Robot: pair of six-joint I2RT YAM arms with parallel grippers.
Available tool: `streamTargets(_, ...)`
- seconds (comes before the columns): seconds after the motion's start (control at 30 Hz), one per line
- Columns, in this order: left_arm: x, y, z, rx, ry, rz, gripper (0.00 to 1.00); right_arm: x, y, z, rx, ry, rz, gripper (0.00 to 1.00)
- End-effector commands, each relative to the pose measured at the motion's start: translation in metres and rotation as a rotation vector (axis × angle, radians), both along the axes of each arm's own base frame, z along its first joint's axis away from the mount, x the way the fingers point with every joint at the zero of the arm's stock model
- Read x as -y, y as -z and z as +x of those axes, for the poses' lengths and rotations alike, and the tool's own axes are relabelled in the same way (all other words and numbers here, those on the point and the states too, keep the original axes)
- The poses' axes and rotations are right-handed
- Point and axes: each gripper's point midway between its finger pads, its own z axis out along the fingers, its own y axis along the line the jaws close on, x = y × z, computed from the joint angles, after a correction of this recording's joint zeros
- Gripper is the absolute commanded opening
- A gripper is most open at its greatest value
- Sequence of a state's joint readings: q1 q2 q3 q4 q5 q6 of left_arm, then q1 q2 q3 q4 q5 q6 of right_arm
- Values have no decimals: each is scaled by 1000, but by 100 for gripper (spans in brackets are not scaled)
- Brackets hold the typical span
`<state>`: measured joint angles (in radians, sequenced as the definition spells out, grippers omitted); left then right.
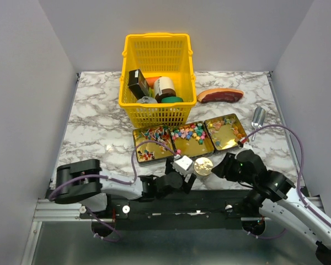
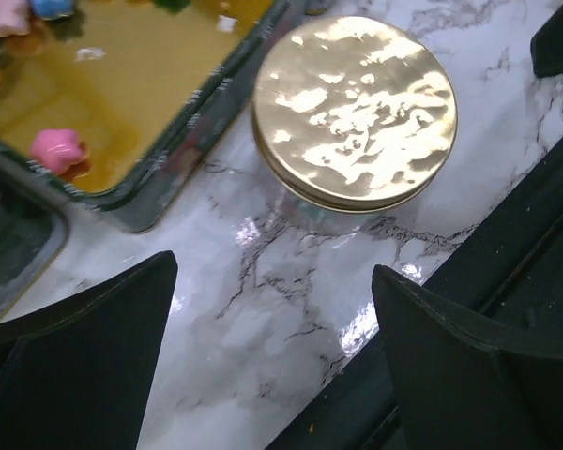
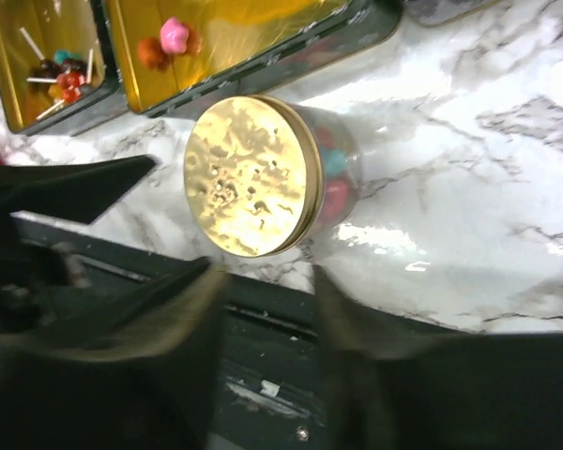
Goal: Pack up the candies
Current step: Reset both arms
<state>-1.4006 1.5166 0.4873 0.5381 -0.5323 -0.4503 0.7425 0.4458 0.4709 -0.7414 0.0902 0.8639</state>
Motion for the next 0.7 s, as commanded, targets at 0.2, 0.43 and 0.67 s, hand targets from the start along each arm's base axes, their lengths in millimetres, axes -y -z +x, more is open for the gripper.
streamTargets(0.2,-118,-49,31,-37,-457,116,99,20,-23,32,144,129,-83,100)
streamTargets(0.43,-184,-39,47,-151,-711,85,99,33,-17,38,154,183,-148,100)
streamTargets(0.67,-208,-40,51,-104,-775,132,99,36,-13,38,156,193,-159,100)
